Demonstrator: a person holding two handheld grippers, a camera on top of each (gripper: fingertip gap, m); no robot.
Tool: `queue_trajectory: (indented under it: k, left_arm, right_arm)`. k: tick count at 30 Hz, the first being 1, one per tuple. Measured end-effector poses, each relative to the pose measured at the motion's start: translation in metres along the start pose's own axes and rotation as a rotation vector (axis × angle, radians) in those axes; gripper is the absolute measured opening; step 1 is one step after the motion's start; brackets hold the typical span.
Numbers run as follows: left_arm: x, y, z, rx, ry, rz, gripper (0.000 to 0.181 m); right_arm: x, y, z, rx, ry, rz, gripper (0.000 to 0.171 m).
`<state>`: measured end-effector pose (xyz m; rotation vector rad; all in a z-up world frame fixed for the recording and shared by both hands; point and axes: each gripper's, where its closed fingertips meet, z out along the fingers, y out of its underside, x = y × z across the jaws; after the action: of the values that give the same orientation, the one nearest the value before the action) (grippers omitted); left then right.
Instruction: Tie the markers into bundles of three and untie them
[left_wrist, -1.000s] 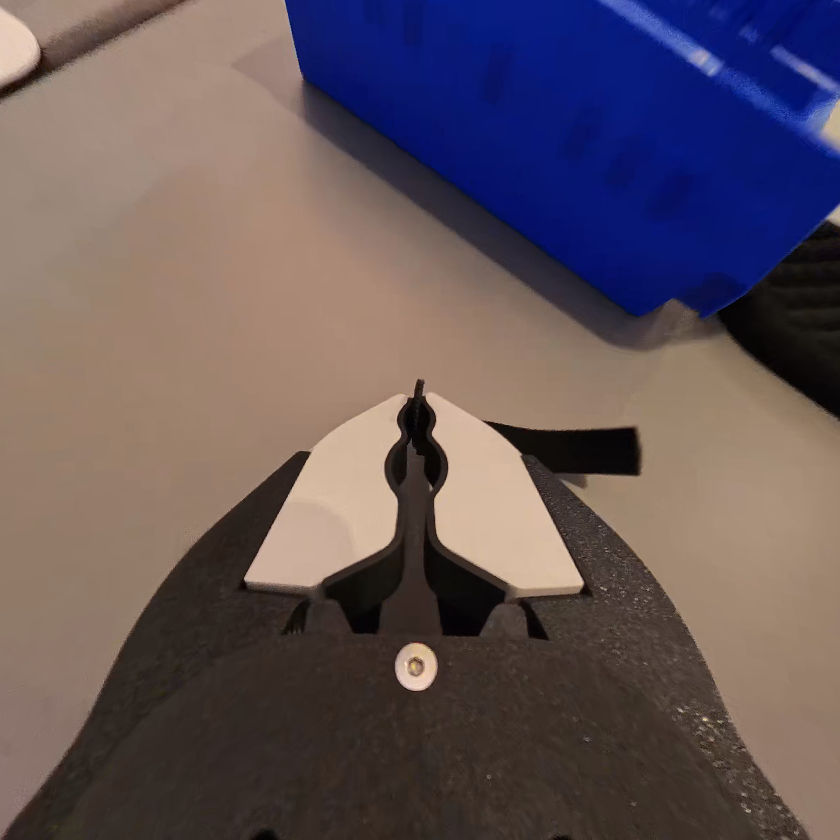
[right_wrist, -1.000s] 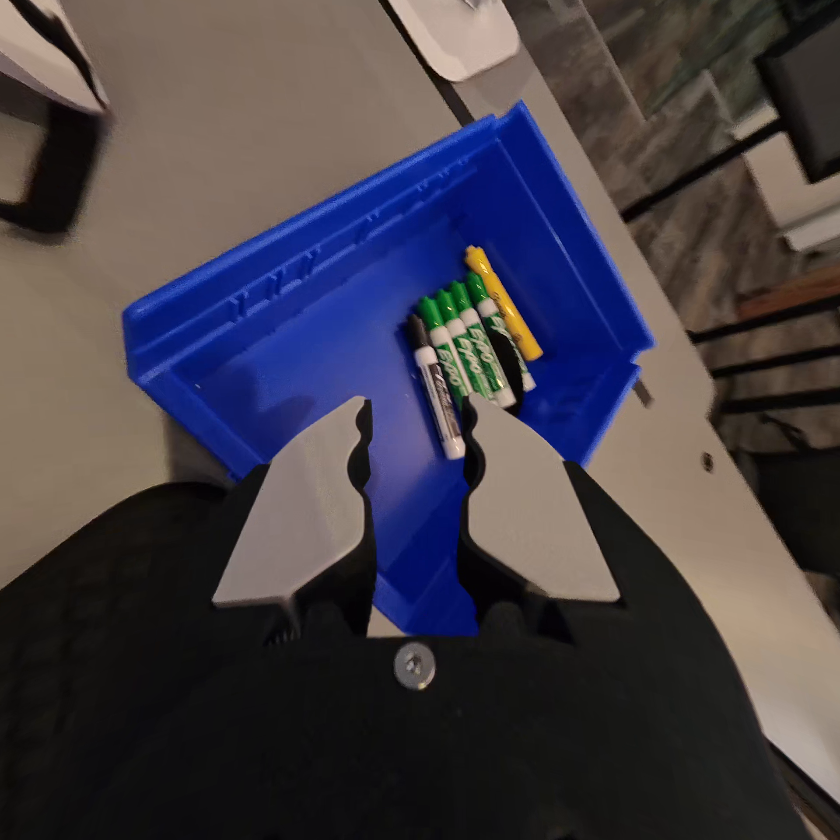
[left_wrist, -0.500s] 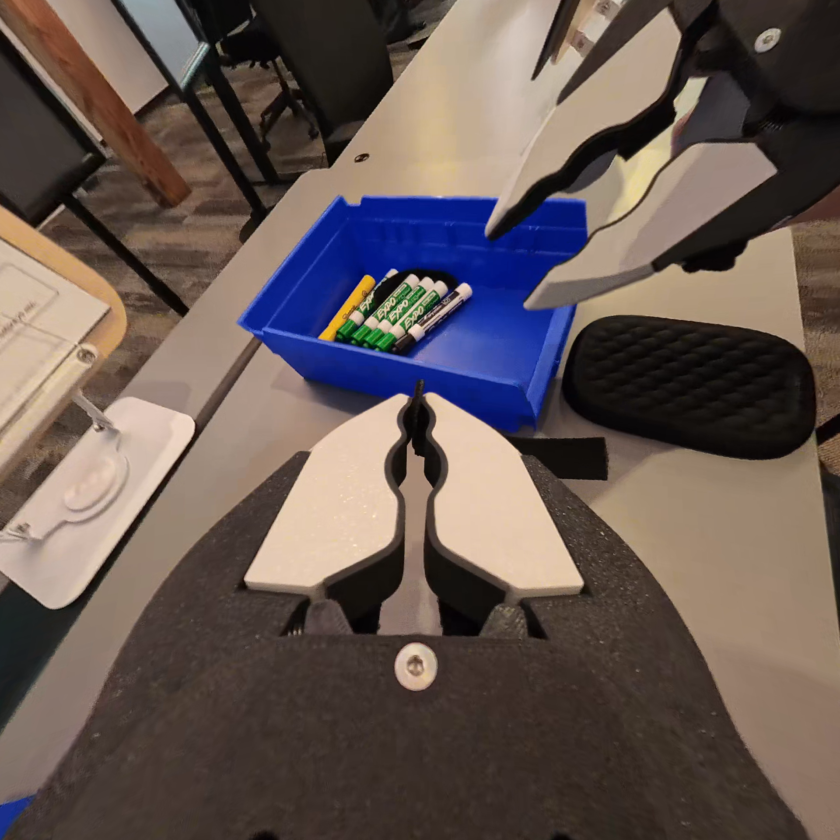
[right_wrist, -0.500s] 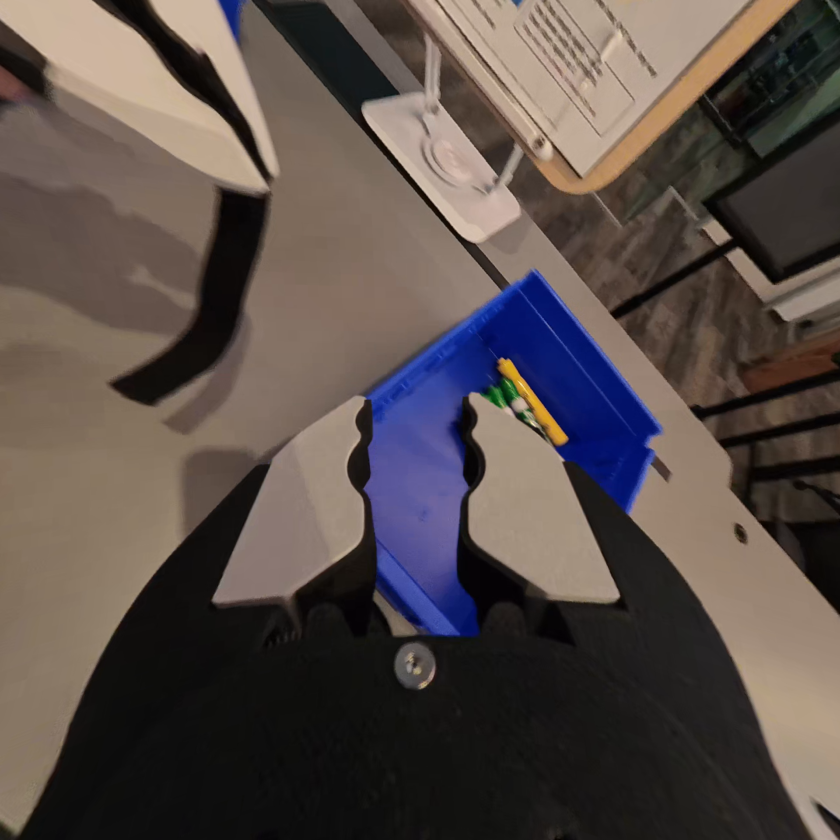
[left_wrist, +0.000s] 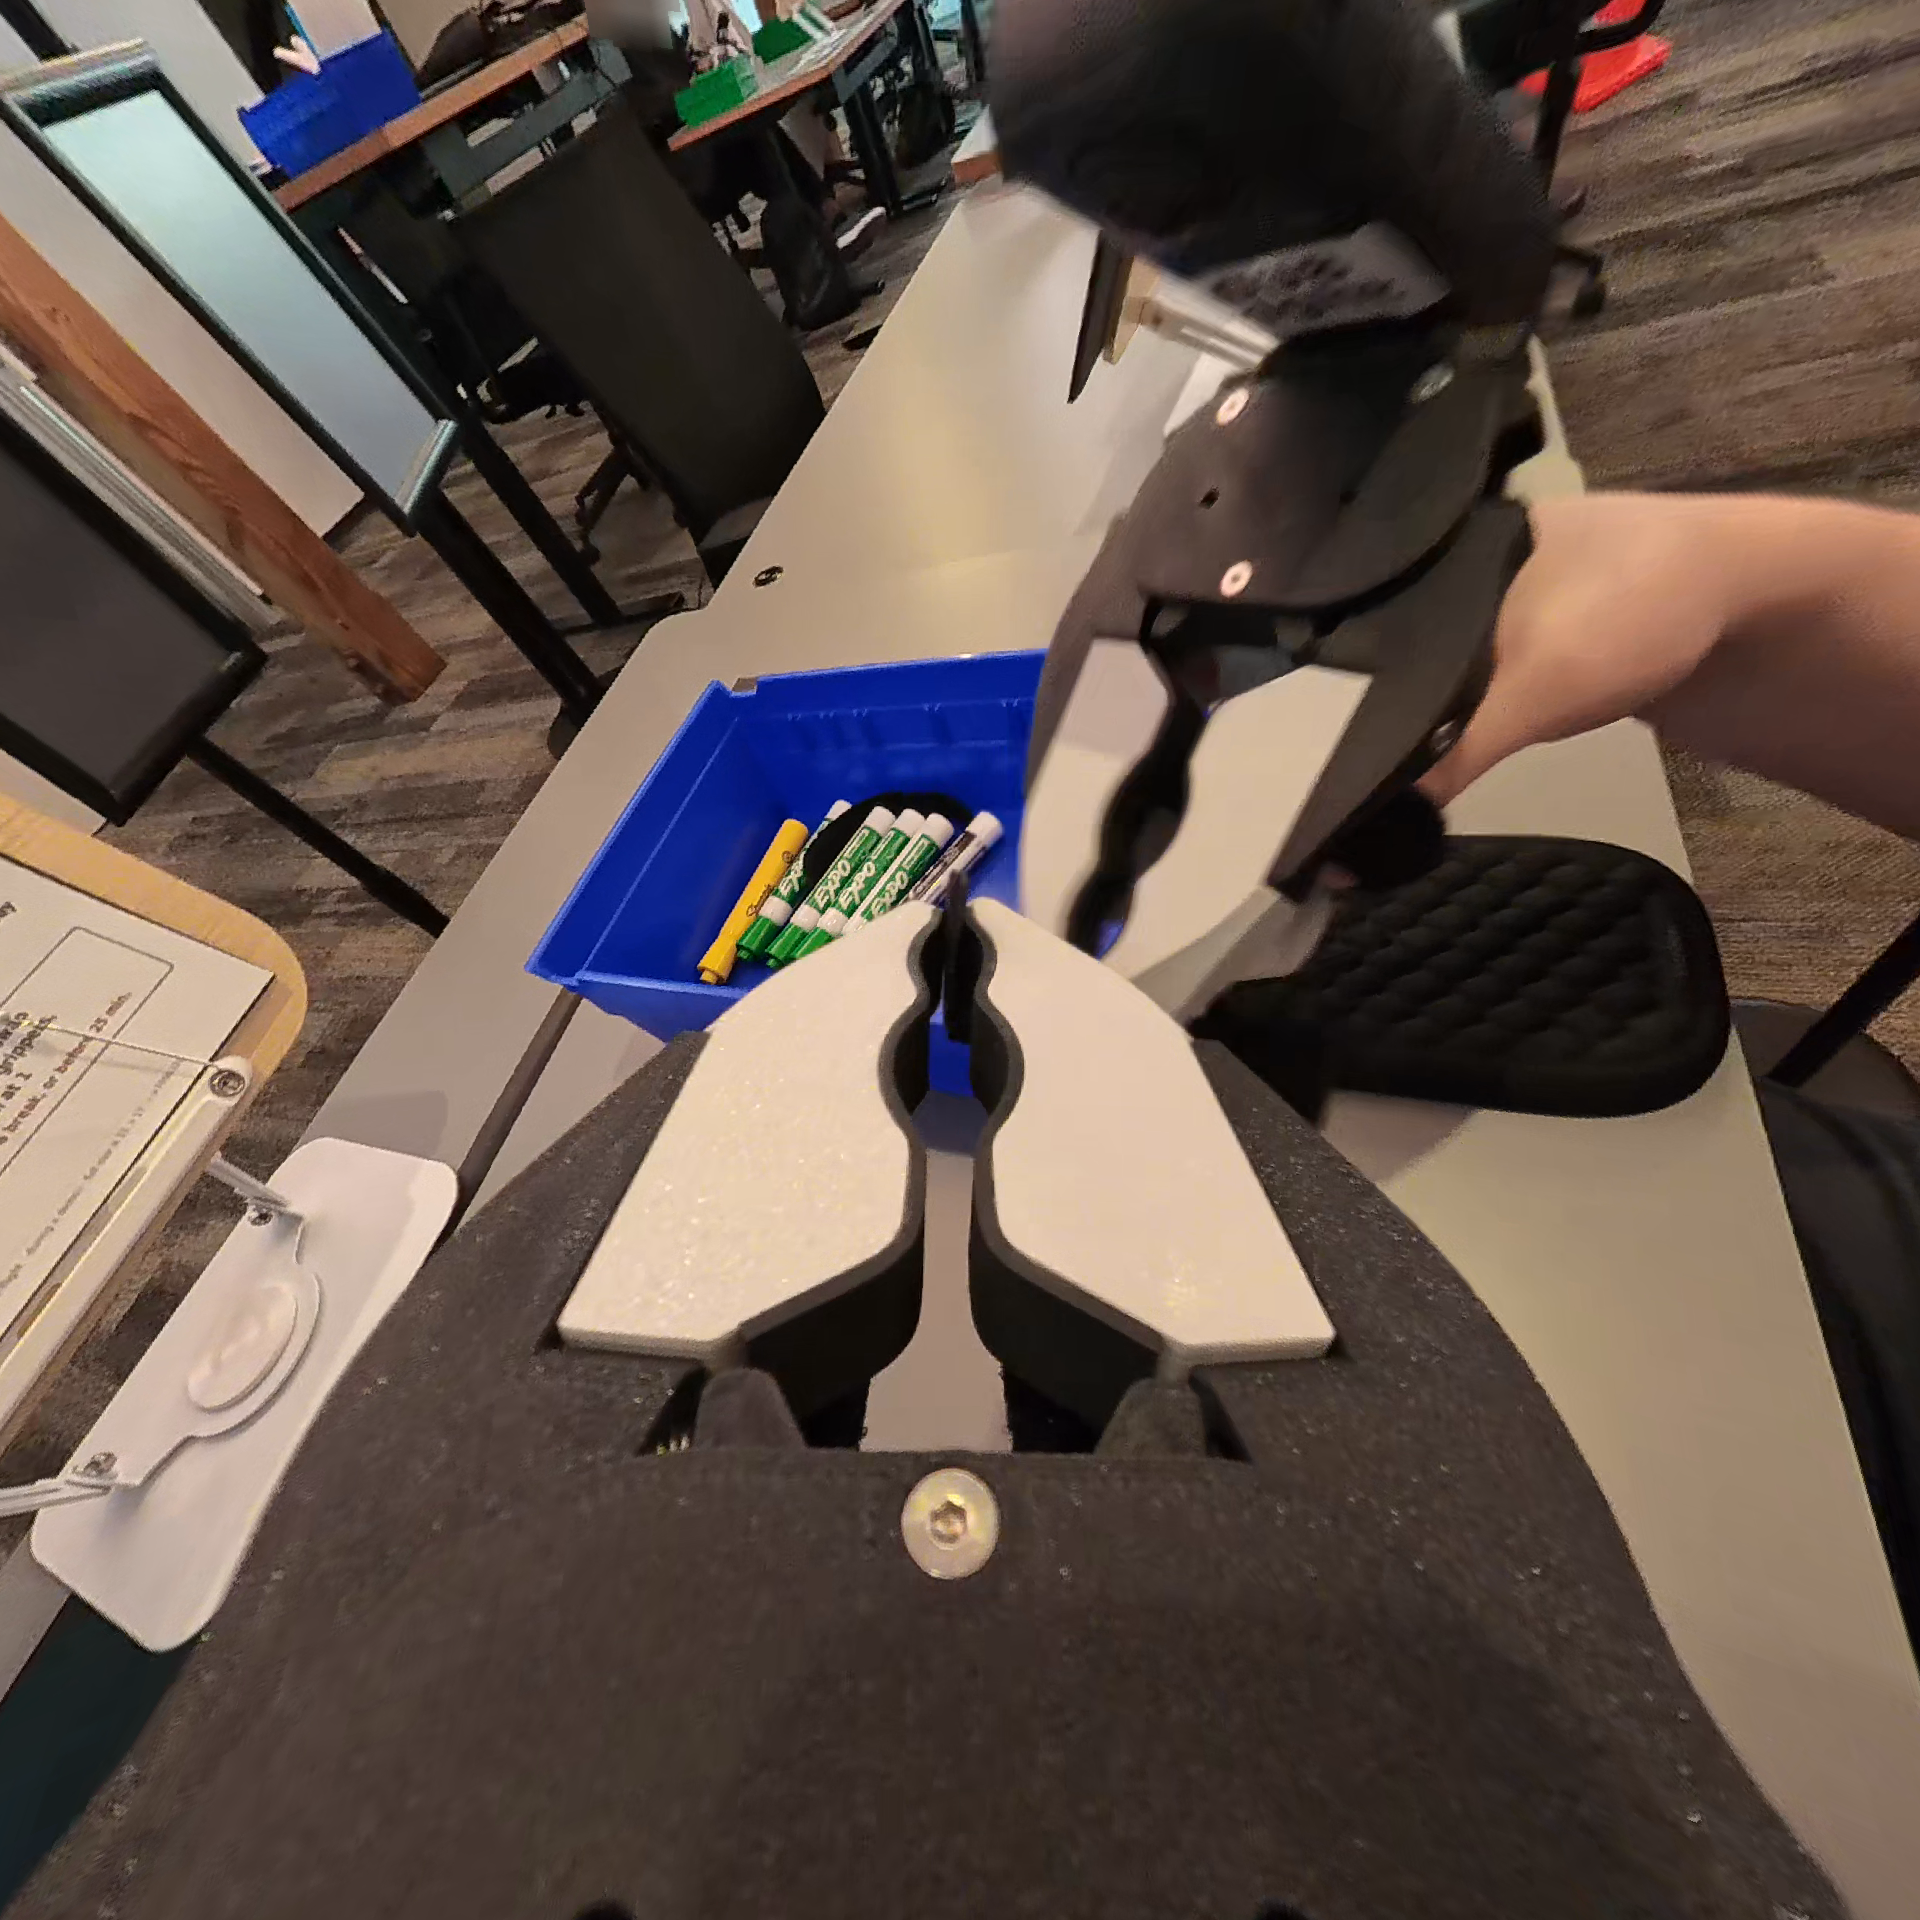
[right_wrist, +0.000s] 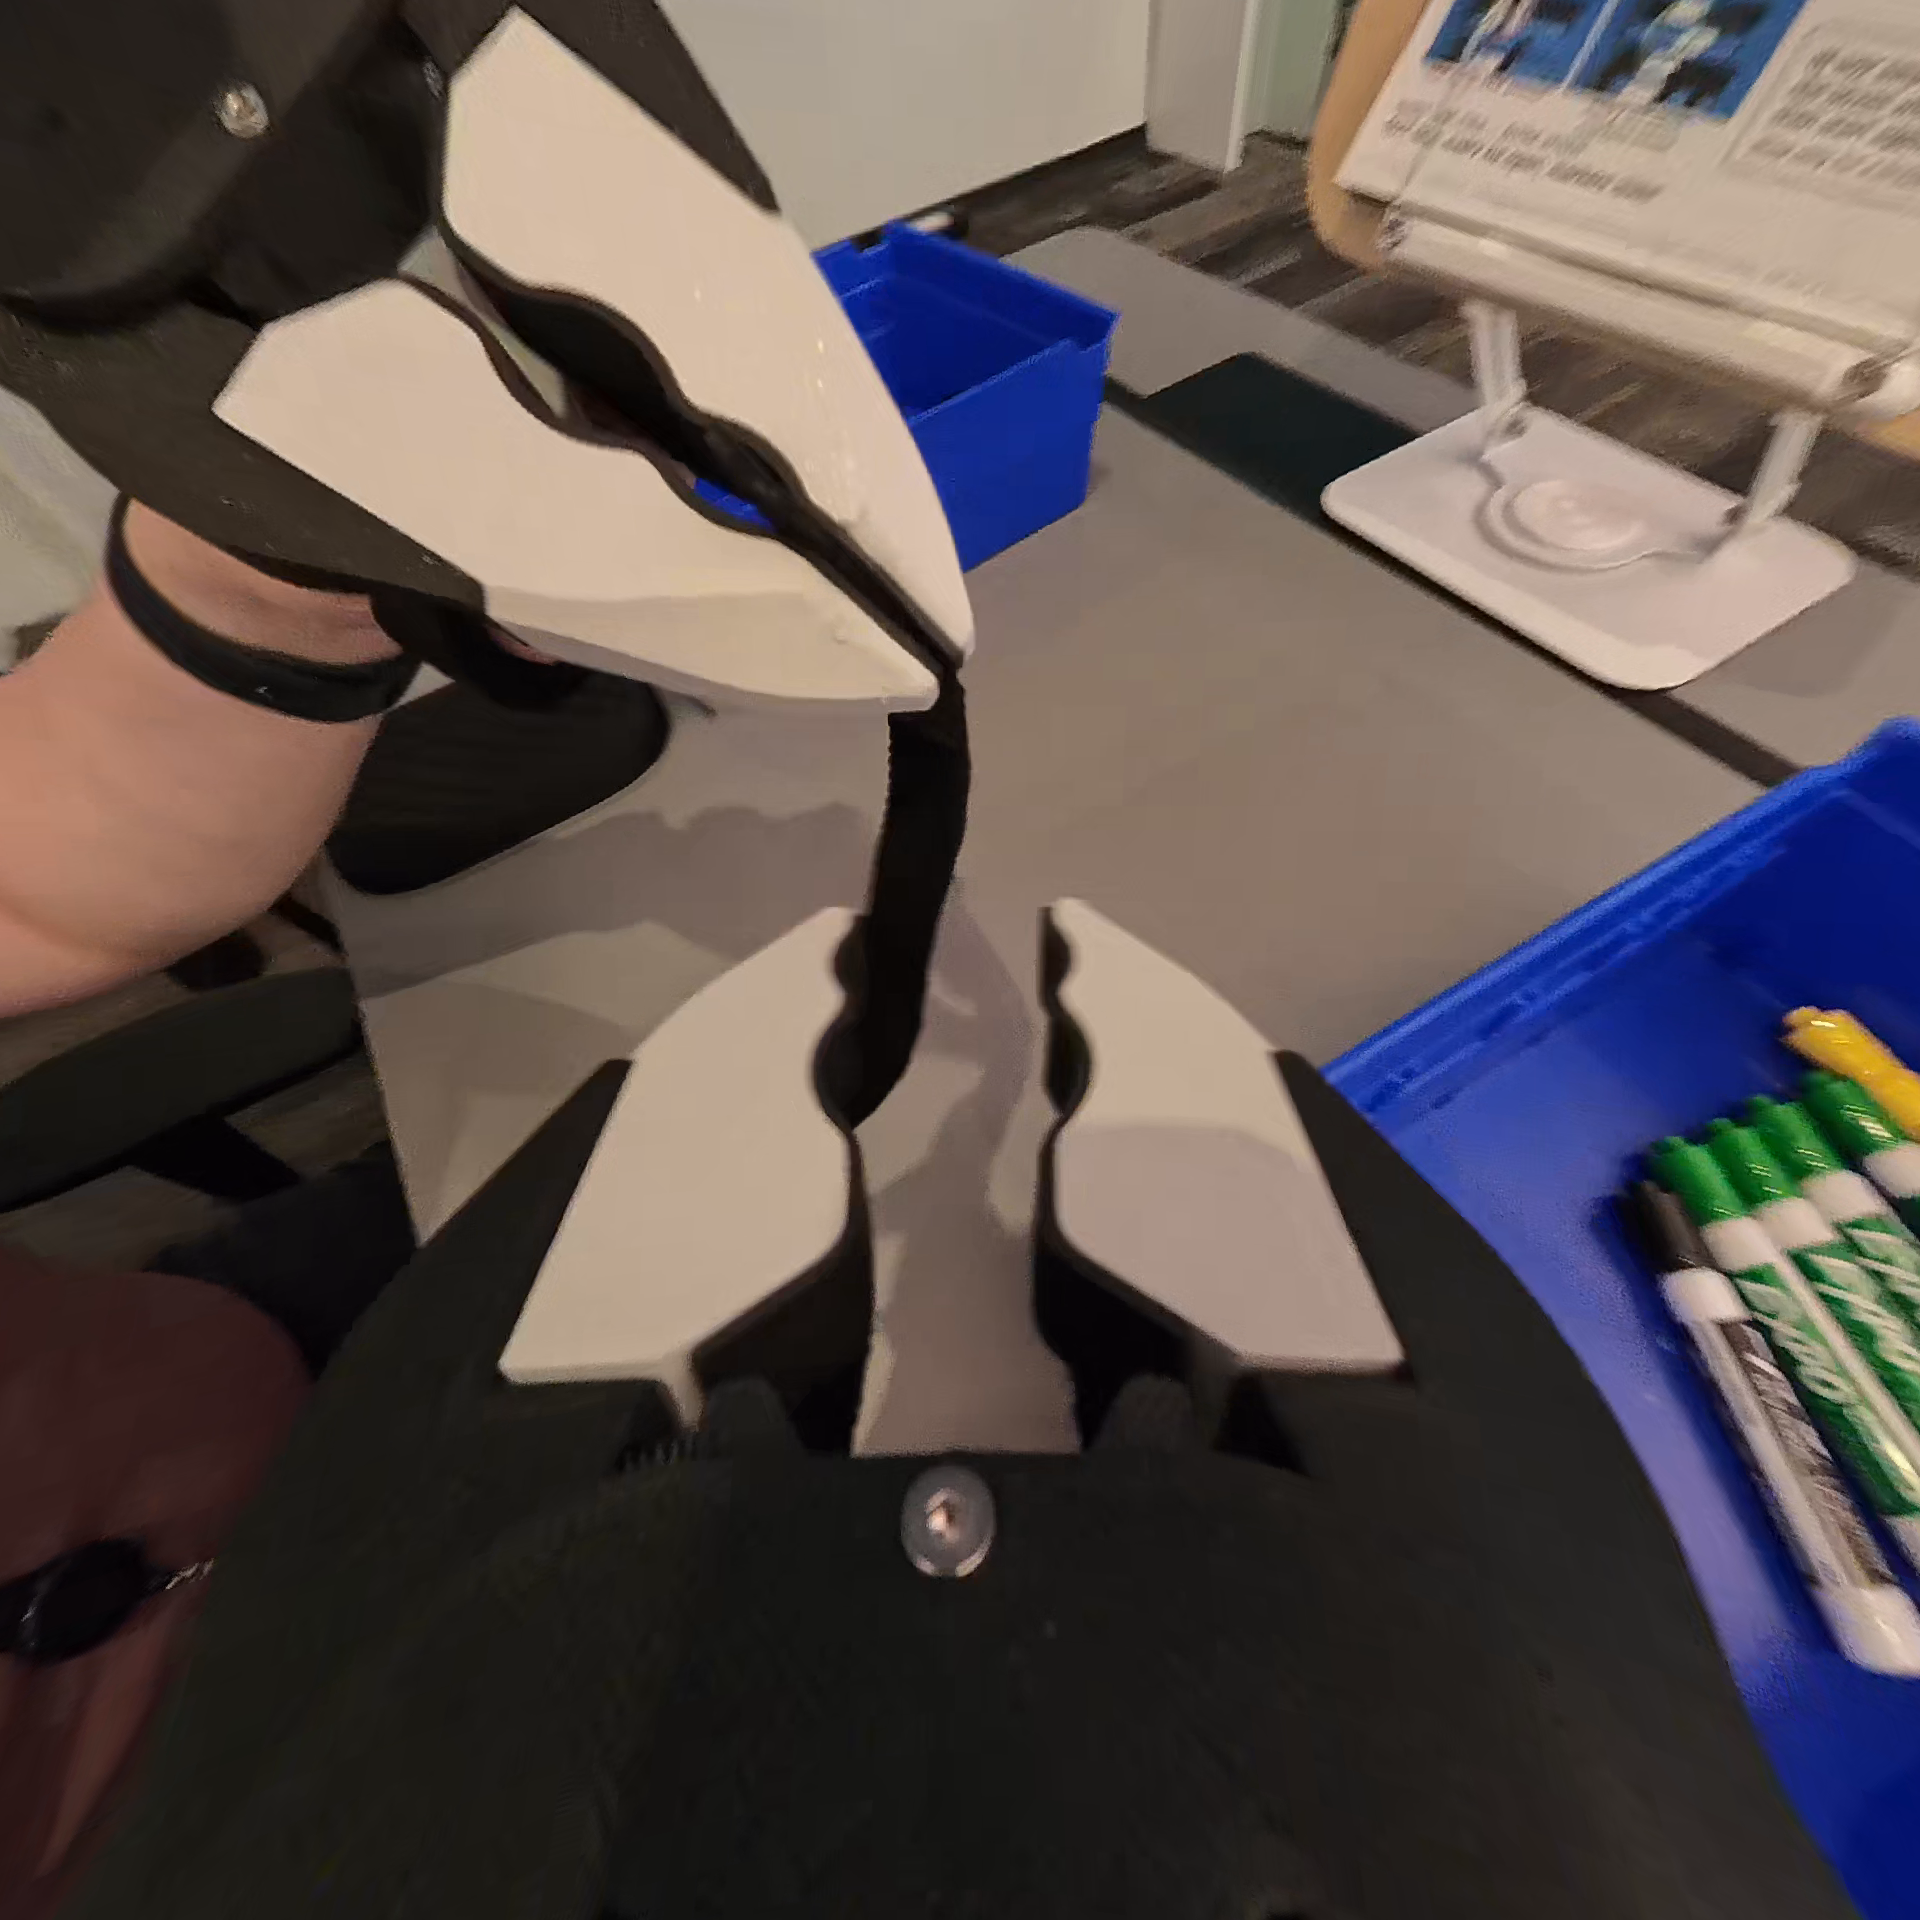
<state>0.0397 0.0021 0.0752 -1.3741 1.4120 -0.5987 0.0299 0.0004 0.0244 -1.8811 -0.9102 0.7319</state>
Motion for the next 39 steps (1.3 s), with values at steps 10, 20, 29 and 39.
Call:
queue_trajectory:
  k: [10,20,29,39]
  left_arm:
    - [-0.023,0.022,-0.042,-0.009,-0.219,-0.102,0.055]
    - [-0.009,0.056,-0.076,-0.057,-0.266,-0.2,0.054]
    - [-0.048,0.097,-0.15,-0.121,-0.401,-0.325,0.057]
    - [-0.141,0.205,-0.275,-0.539,-0.573,-0.264,0.043]
  right_arm:
    - [0.171,0.046,-0.072,-0.444,0.552,0.215,0.003]
    - [0.265,0.15,-0.064,-1.028,0.842,0.434,0.005]
    - [0.275,0.135,-0.051,-0.879,0.816,0.359,0.032]
    - [0.184,-0.028,-0.057,-0.009,0.548,0.034,0.041]
